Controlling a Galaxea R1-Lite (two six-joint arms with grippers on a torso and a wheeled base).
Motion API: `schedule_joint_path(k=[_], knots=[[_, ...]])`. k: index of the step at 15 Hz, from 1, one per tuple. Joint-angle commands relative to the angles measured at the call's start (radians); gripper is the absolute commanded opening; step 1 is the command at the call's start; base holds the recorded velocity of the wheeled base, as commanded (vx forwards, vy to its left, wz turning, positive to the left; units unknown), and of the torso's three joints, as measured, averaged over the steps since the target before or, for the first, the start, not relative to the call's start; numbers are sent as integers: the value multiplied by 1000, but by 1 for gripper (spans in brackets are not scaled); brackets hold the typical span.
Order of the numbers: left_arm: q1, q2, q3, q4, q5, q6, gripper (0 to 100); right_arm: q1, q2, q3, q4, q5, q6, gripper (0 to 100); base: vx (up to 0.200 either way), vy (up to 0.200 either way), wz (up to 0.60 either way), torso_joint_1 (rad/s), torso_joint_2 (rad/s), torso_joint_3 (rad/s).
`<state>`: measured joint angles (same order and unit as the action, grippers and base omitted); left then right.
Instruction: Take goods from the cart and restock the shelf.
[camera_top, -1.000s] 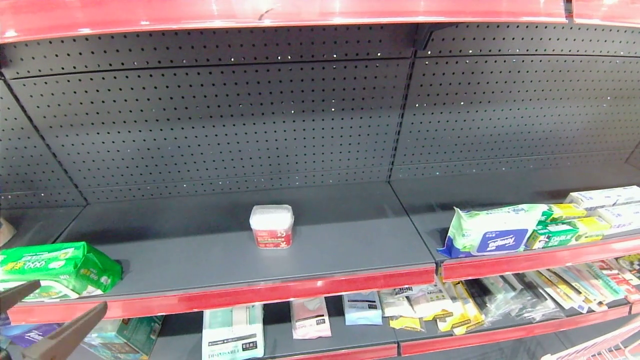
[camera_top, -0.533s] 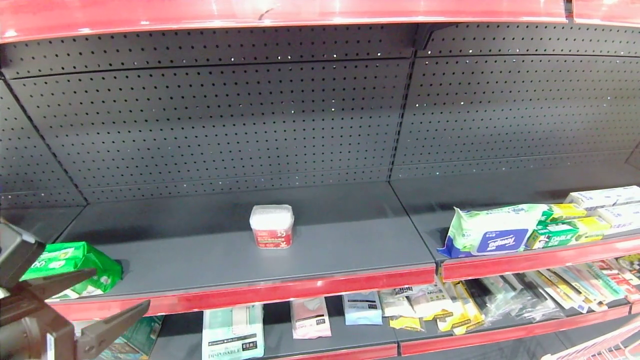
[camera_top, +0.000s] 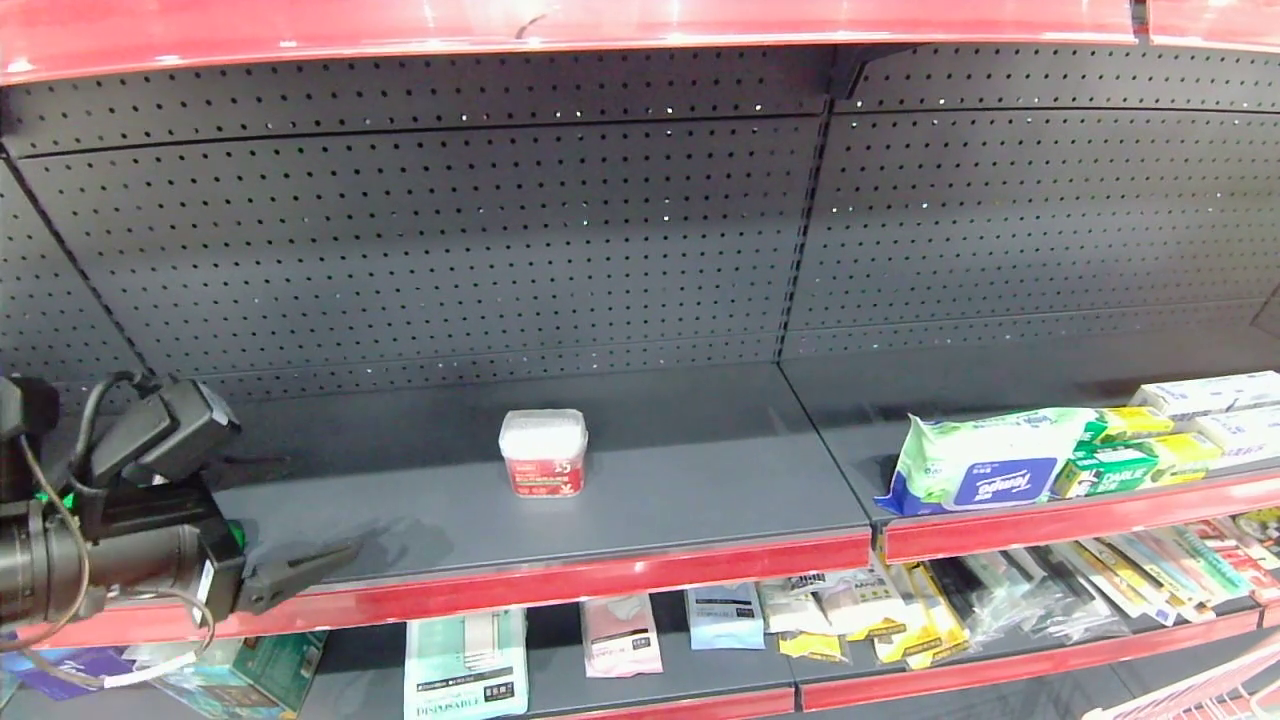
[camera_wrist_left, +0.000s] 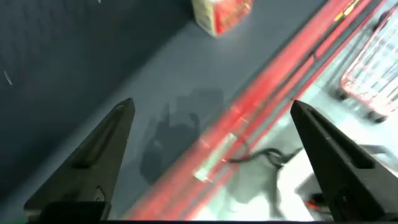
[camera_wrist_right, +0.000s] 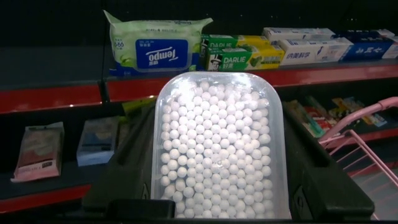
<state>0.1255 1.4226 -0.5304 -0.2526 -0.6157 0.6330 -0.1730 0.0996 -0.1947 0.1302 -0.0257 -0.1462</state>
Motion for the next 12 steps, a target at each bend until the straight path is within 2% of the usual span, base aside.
schedule_joint_path(k=[1, 4, 9, 12], knots=[[31, 179, -137, -2, -53, 22, 100, 0, 2, 1, 0, 0, -4, 0, 0, 0, 0, 0, 0, 0], [5, 272, -214, -4, -88, 19, 100, 1, 2, 4, 0, -13, -10, 0, 0, 0, 0, 0, 0, 0], [-58, 366, -232, -30, -141, 16, 100, 1, 2, 18, 0, -13, -30, 0, 0, 0, 0, 0, 0, 0], [-64, 430, -250, -93, -176, 17, 100, 1, 2, 26, 0, -13, -30, 0, 0, 0, 0, 0, 0, 0]])
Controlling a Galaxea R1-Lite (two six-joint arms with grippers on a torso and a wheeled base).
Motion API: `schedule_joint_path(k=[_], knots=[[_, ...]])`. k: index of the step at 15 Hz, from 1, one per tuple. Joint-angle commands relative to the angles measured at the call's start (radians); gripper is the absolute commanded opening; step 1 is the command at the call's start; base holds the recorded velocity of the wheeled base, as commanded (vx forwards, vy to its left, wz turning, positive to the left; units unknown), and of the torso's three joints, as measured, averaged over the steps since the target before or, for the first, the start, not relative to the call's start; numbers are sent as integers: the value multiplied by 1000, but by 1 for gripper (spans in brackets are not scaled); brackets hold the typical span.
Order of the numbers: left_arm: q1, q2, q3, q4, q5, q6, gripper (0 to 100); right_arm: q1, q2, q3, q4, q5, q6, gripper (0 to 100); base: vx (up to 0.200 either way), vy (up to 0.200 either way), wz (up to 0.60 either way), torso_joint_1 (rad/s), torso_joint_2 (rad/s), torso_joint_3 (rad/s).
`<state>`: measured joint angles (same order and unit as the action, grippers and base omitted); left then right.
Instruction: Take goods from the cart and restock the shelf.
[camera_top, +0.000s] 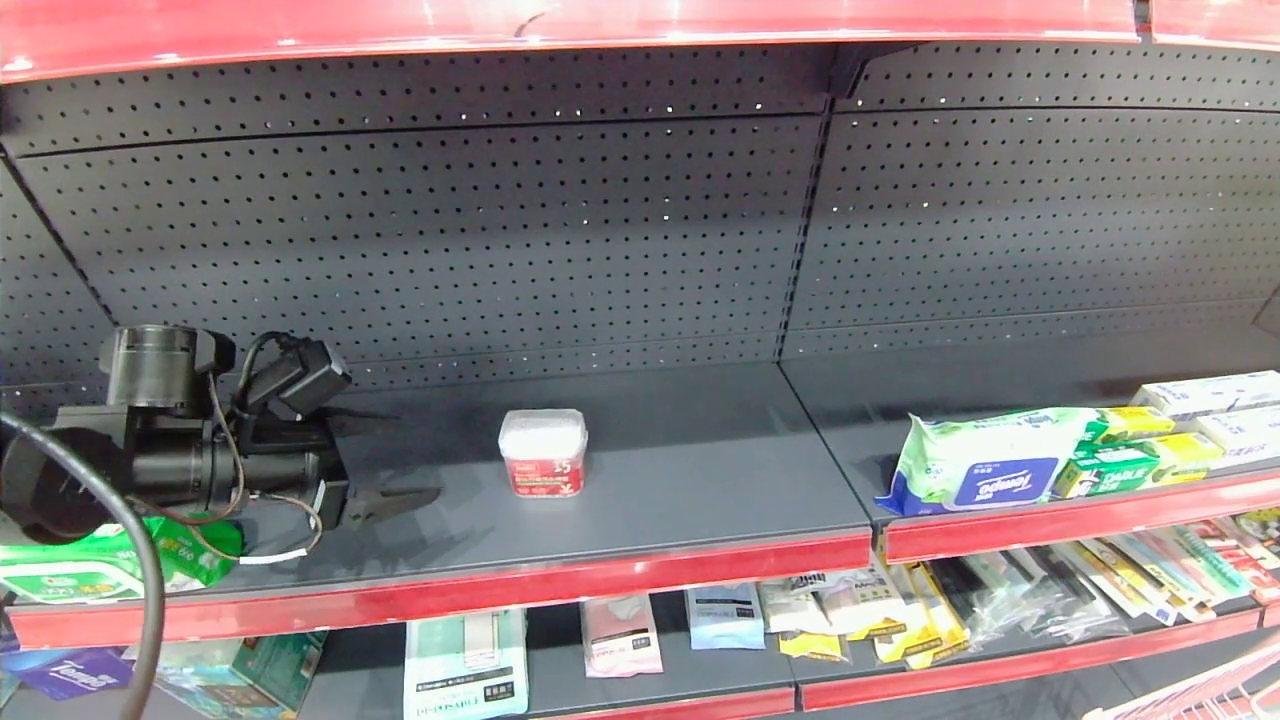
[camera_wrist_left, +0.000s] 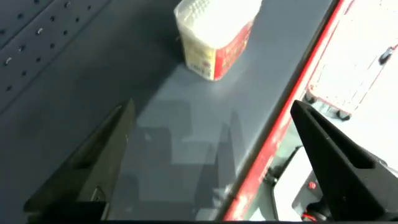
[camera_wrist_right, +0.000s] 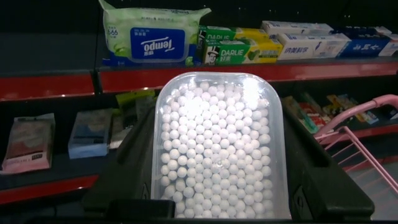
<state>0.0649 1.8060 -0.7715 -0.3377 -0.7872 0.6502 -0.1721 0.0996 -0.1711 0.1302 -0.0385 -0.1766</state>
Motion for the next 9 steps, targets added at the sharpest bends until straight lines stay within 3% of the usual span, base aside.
schedule_joint_path(k=[1, 9], knots=[[-8, 75, -19, -27, -26, 0, 100, 0, 2, 2, 0, 0, 0, 0, 0, 0, 0, 0, 0, 0], [-30, 204, -61, -110, -78, 5, 100, 0, 2, 19, 0, 0, -9, 0, 0, 0, 0, 0, 0, 0]])
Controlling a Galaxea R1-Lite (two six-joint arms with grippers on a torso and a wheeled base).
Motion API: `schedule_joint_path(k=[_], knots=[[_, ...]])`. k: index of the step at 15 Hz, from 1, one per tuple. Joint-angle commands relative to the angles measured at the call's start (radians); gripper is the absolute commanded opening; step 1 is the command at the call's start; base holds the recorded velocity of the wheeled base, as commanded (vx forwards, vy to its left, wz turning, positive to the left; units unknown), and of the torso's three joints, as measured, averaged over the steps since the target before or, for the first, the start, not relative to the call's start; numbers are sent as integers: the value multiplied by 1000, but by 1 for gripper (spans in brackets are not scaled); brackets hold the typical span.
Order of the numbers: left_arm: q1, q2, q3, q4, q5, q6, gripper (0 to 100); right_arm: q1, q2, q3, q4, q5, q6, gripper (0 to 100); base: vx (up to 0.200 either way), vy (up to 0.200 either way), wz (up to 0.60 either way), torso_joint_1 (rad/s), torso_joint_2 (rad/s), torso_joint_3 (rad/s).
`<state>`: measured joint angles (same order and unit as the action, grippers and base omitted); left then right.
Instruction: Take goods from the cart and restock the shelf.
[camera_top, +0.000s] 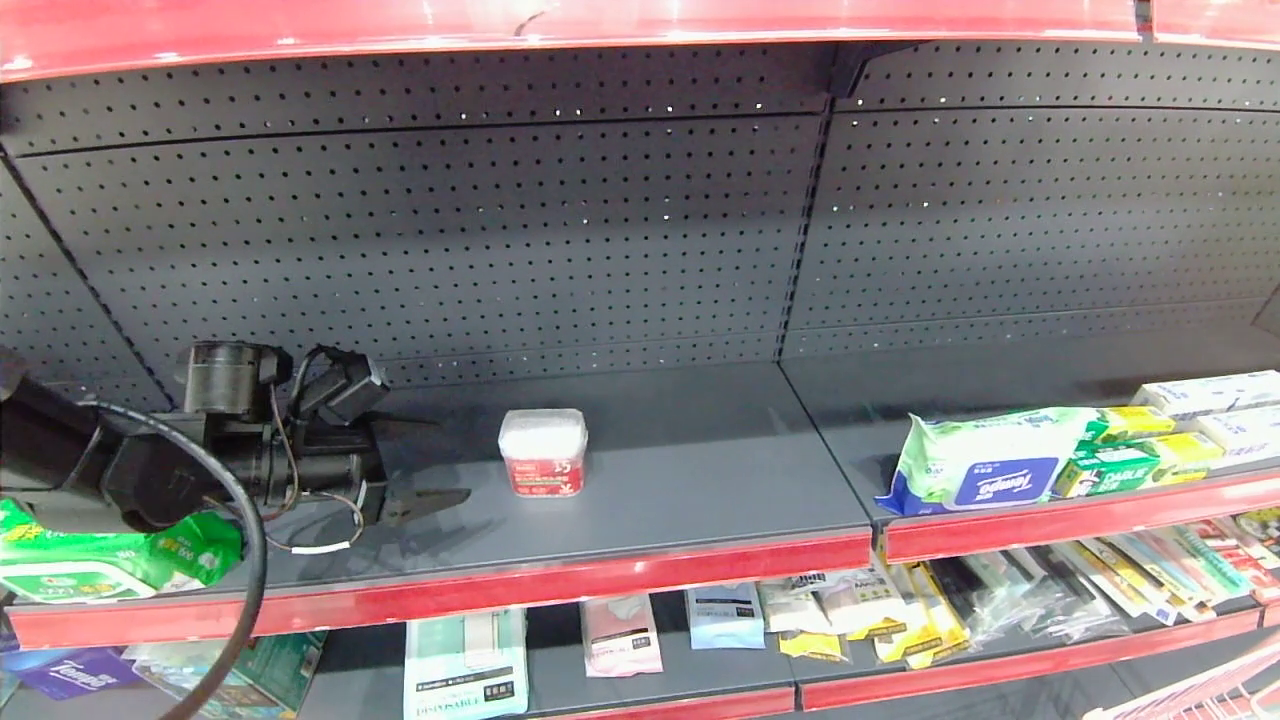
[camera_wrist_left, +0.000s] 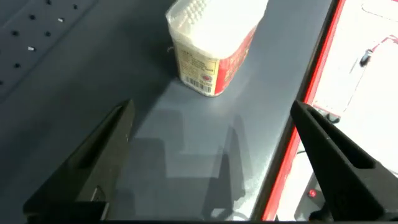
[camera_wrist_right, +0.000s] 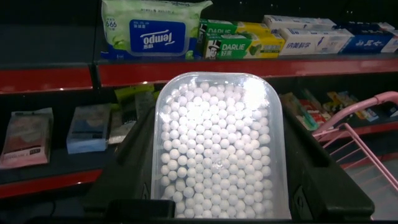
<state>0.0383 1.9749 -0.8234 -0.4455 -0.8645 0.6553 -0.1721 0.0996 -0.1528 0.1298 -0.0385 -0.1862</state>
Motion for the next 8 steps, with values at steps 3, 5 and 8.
schedule_joint_path(k=[3, 5, 8], knots=[[-28, 85, -82, -5, -34, 0, 100, 0, 2, 2, 1, 0, -6, 0, 0, 0, 0, 0, 0, 0], [-35, 114, -102, -28, -64, 1, 100, 0, 2, 7, 1, 0, -7, 0, 0, 0, 0, 0, 0, 0], [-55, 168, -97, -113, -80, 1, 100, 0, 2, 16, 1, 0, -16, 0, 0, 0, 0, 0, 0, 0]])
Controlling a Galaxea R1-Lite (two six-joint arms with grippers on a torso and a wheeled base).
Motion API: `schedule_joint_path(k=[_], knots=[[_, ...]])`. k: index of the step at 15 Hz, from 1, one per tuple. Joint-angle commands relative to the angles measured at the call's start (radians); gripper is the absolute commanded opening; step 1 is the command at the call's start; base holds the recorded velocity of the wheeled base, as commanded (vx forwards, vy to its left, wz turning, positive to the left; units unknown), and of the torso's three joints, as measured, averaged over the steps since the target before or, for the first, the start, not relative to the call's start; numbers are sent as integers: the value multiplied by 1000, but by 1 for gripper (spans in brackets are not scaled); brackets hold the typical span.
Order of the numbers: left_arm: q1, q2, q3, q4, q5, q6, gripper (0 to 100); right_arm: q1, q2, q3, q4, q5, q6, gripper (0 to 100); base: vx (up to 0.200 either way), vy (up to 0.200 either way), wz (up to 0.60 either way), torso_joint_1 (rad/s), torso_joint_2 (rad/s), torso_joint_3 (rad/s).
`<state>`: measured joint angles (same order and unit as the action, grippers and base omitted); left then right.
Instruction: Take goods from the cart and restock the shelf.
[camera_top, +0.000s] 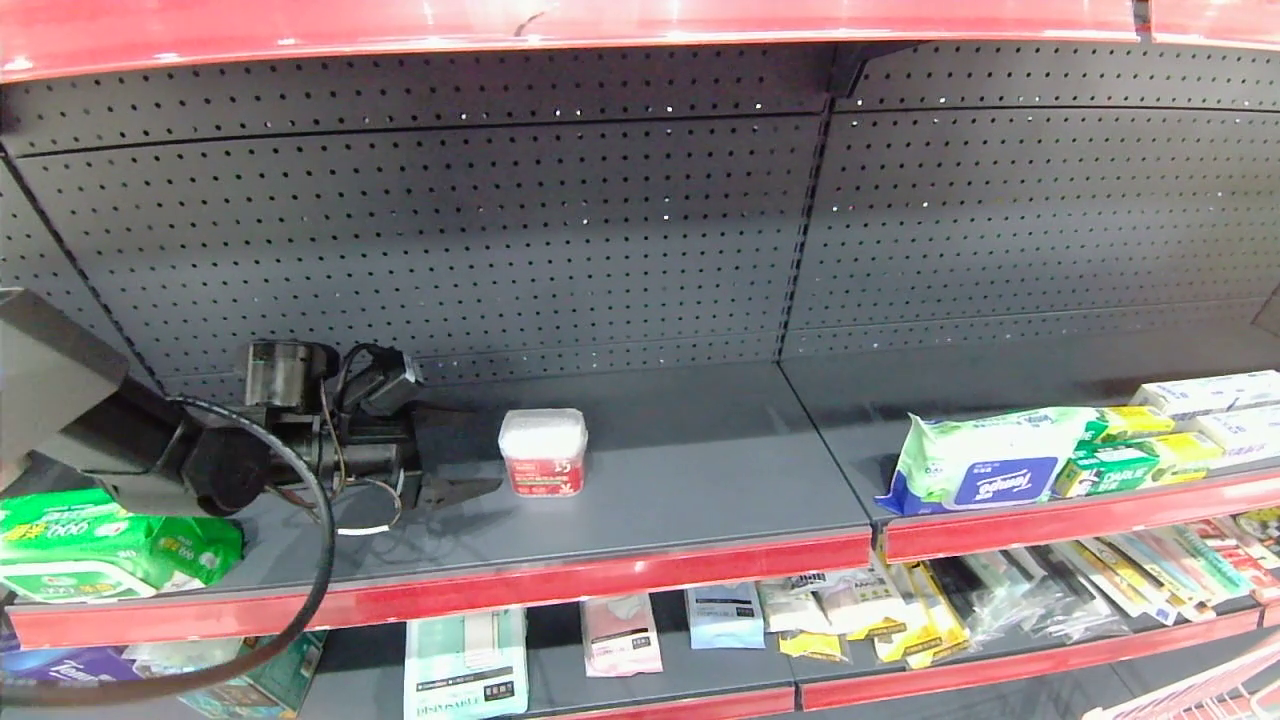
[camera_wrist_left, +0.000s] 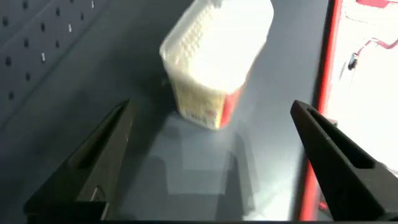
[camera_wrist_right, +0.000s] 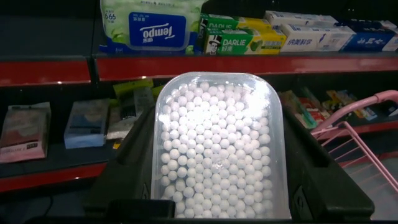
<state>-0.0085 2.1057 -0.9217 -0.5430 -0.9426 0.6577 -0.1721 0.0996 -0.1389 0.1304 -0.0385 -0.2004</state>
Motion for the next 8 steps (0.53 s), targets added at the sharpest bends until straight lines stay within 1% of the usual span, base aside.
schedule_joint_path(k=[1, 4, 6, 8], knots=[[-14, 49, 0, -41, -9, -7, 100, 0, 2, 4, 0, 0, -7, 0, 0, 0, 0, 0, 0, 0], [-27, 65, -2, -49, -15, -6, 100, 0, 2, 2, 0, 0, -8, 0, 0, 0, 0, 0, 0, 0], [-48, 82, -3, -51, -4, -4, 100, -1, 2, 1, -2, 0, -8, 0, 0, 0, 0, 0, 0, 0], [-53, 89, -5, -51, -1, 2, 100, 0, 2, 2, -2, 0, -8, 0, 0, 0, 0, 0, 0, 0]])
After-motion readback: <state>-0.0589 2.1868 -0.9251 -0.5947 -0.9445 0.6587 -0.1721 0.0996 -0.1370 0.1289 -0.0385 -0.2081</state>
